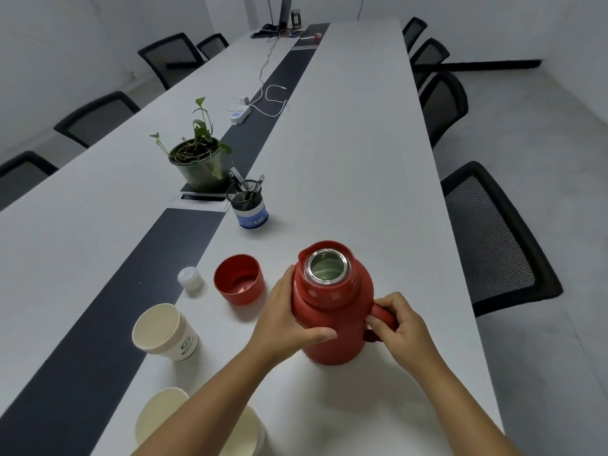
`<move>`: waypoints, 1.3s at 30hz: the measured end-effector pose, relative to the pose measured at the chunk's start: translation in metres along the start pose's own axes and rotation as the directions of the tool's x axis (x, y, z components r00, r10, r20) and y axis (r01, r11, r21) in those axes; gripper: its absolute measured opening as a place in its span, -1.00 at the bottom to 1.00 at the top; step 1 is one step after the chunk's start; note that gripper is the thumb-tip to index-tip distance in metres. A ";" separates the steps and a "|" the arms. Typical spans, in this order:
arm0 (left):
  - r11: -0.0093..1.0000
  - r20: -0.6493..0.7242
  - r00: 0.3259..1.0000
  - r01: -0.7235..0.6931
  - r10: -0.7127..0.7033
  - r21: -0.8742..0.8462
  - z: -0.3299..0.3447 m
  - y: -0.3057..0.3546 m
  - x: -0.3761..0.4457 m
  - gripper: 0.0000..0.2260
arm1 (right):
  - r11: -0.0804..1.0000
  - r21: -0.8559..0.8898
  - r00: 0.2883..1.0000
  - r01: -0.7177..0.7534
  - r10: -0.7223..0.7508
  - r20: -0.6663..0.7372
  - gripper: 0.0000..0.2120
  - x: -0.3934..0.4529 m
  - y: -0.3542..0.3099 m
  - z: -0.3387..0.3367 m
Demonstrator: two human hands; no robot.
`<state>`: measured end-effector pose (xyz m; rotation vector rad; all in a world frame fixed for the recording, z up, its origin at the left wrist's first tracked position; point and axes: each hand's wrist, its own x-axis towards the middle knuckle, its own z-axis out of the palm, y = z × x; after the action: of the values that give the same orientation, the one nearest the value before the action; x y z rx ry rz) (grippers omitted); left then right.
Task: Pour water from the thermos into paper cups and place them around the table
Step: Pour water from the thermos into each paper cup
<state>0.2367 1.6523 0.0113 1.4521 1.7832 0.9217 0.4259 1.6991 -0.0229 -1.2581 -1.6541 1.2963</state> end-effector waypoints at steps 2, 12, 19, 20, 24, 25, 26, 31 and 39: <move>1.000 0.001 1.000 -0.016 0.016 0.011 0.000 0.003 -0.005 -0.12 | 0.998 -0.066 0.999 0.023 -0.025 -0.033 -0.78 -0.004 -0.004 0.003; 0.999 -0.382 0.924 0.015 -0.001 0.033 -0.066 -0.033 -0.096 -0.49 | 0.859 -0.387 0.854 0.335 -0.451 -0.261 -0.83 -0.065 -0.053 0.062; 0.990 -0.501 0.856 0.140 -0.127 -0.011 -0.135 -0.122 -0.123 -0.62 | 0.802 -0.438 0.914 0.405 -0.346 0.213 -0.81 -0.045 -0.079 0.164; 0.984 -0.471 0.866 0.172 -0.169 -0.038 -0.140 -0.134 -0.119 -0.61 | 0.781 -0.483 0.915 0.396 -0.291 0.280 -0.75 -0.039 -0.078 0.180; 0.963 -0.316 0.911 0.241 -0.266 -0.118 -0.149 -0.172 -0.093 -0.38 | 0.678 -0.623 0.894 0.390 -0.117 0.433 -0.58 -0.019 -0.073 0.239; 0.958 -0.277 0.920 0.245 -0.278 -0.146 -0.151 -0.179 -0.087 -0.31 | 0.660 -0.649 0.897 0.380 -0.091 0.433 -0.55 -0.015 -0.073 0.250; 0.954 -0.244 0.927 0.248 -0.285 -0.169 -0.153 -0.185 -0.081 -0.27 | 0.649 -0.666 0.901 0.368 -0.073 0.427 -0.54 -0.013 -0.072 0.258; 0.965 -0.074 0.976 0.187 -0.204 -0.186 -0.161 -0.205 -0.061 -0.25 | 0.633 -0.670 0.910 0.387 -0.144 0.389 -0.63 -0.003 -0.071 0.275; 0.933 0.027 0.994 0.111 -0.109 -0.342 -0.166 -0.210 -0.048 -0.48 | 0.587 -0.649 0.863 0.484 -0.197 0.465 -0.81 0.005 -0.077 0.270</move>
<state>-0.0037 1.5561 -0.0730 1.1210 1.5839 1.1035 0.1571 1.6187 -0.0231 -1.0462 -2.7228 0.5739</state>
